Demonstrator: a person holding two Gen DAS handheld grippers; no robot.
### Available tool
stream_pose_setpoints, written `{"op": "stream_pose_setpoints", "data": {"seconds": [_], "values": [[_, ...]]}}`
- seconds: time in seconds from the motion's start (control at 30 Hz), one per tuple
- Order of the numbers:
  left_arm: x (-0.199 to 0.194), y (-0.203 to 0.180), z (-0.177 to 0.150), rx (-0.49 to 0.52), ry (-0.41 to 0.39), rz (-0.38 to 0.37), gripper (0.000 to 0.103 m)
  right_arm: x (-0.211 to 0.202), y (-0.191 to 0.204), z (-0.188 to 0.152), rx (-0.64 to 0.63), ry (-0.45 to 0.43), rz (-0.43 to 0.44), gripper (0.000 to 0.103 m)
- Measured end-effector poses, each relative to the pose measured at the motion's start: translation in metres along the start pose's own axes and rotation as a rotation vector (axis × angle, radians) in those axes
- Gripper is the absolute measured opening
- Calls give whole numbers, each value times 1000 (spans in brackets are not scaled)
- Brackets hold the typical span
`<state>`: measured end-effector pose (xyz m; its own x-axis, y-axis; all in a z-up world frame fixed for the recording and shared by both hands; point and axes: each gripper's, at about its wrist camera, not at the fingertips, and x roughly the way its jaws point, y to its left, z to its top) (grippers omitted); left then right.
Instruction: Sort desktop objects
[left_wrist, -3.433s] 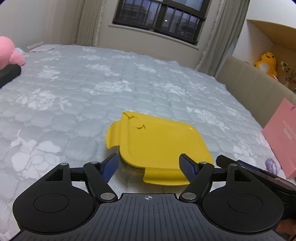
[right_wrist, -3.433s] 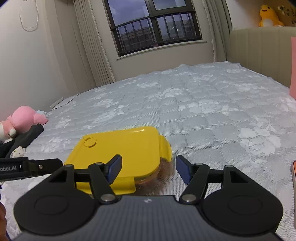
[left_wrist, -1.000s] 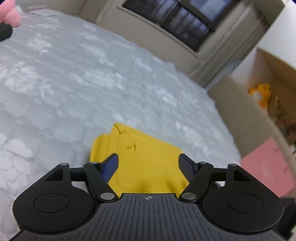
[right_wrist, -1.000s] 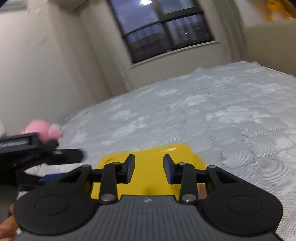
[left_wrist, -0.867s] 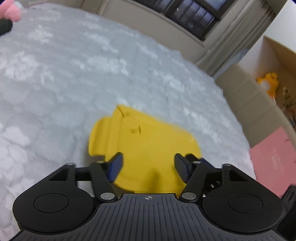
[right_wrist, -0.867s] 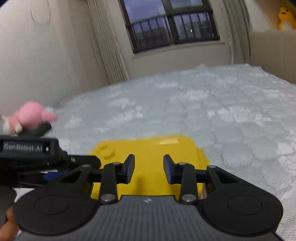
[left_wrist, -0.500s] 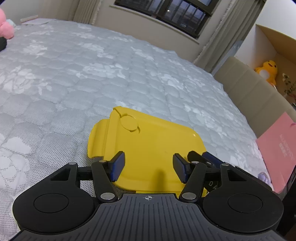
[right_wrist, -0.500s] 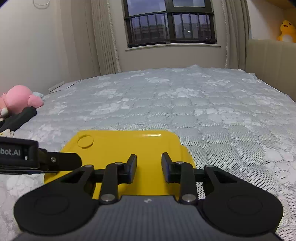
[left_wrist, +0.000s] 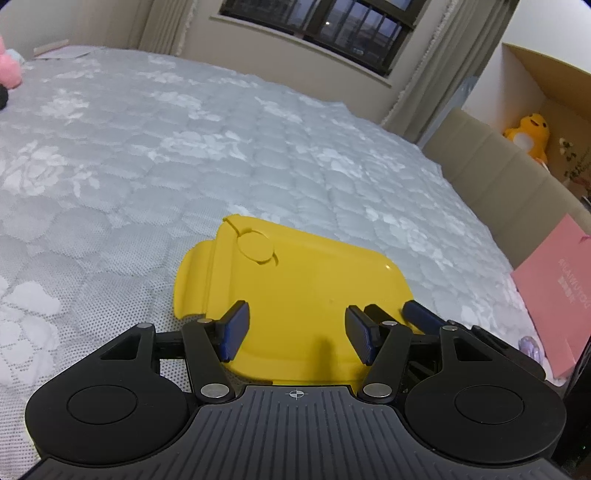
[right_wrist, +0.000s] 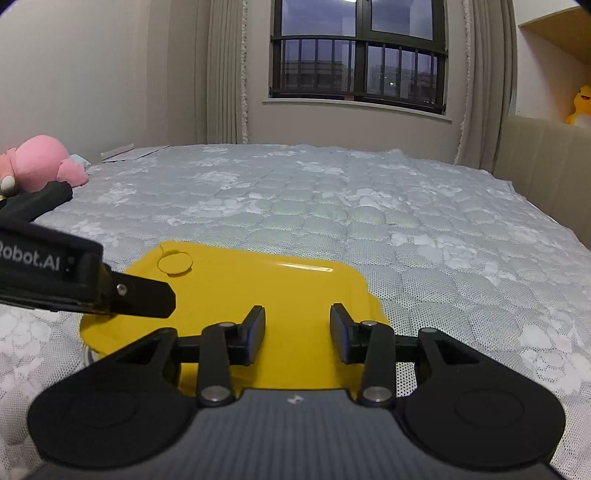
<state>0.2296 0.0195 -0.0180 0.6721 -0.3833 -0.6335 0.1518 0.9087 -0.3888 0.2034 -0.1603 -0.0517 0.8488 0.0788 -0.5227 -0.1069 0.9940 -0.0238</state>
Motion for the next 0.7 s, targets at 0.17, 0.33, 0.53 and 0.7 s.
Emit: {"op": "stream_pose_setpoints", "data": {"seconds": [0.17,0.33,0.53,0.7], "values": [[-13,24,5,-133,-6,-85,62,-14,-24,4,152,-2,69,42],[-26,49,13,-227,-43,-86,68,-17,-74,2,383,20,11,50],[-7,60,15,-272,32,-86,68,-3,-110,-17,602,75,80,54],[17,63,9,-296,114,-73,67,0,-98,-10,541,96,113,43]]}}
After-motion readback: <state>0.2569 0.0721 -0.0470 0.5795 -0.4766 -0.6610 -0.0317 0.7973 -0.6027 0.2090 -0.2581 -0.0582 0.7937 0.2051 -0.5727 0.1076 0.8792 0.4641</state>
